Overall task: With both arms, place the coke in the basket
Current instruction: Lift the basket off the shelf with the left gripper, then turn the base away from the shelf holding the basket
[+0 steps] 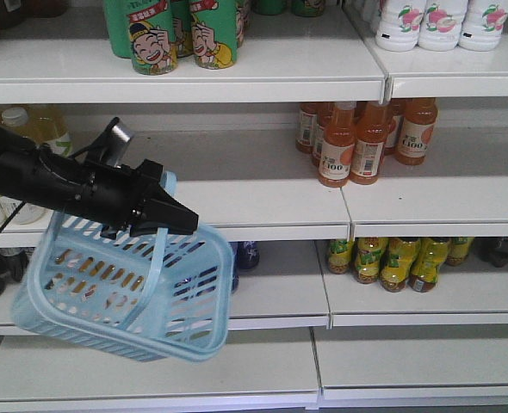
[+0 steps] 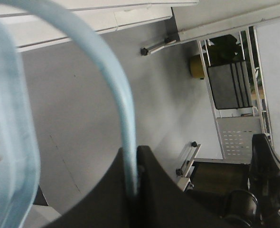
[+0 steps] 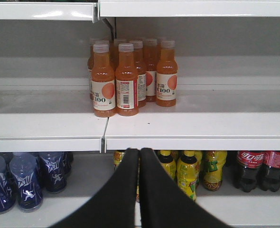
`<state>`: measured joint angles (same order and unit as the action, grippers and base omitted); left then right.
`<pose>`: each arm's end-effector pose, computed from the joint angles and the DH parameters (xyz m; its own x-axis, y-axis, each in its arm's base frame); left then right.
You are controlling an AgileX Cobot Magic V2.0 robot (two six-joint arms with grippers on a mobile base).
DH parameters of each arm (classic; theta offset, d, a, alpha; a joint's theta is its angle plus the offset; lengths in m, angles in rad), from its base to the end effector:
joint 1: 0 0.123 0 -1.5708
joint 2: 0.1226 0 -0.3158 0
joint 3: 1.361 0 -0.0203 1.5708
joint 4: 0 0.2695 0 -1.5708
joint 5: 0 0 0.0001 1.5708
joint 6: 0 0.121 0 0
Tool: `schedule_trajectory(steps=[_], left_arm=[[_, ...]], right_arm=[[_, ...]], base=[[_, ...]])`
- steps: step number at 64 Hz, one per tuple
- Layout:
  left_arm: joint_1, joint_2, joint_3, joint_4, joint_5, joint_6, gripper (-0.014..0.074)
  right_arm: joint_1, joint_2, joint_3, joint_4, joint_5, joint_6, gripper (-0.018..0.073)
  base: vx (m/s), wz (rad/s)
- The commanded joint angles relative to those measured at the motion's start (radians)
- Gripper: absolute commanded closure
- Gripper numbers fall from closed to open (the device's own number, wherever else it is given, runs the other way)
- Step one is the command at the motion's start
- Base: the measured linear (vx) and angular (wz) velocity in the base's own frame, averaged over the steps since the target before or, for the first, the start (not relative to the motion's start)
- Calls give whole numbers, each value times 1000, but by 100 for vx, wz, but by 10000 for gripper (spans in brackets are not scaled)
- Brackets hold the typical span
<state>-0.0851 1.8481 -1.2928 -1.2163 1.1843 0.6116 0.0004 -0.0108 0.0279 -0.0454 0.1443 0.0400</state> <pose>0.3853 -0.1384 0.2551 -0.9722 -0.0075 -0.2340 0.2029 0.4716 -0.8581 0.0742 -0.0008 0.1883 -0.0740 -0.0050 -0.9972 0.0057 1.0000 -0.0054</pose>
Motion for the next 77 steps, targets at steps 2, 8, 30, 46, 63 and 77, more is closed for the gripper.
schedule_trajectory(steps=[2, 8, 30, 46, 63, 77], left_arm=[[-33, -90, 54, -105, 61, 39, 604], [-56, -119, 151, -143, 61, 92, 604], [-68, -193, 459, -355, 61, 315, 604], [-68, -193, 521, -395, 61, 310, 604], [-68, -193, 547, -402, 61, 314, 604], [-68, -193, 547, -408, 61, 310, 604]], right_arm=[[0, -18, 11, -10, -77, -4, 568], [0, -18, 11, -10, -77, -4, 568], [0, -18, 11, -10, -77, -4, 568], [0, -18, 11, -10, -77, -4, 568], [0, -18, 11, -10, -78, -4, 568], [0, -18, 11, -10, -78, -4, 568]], base=[[0, 0], [0, 0], [0, 0], [0, 0], [0, 0], [0, 0]])
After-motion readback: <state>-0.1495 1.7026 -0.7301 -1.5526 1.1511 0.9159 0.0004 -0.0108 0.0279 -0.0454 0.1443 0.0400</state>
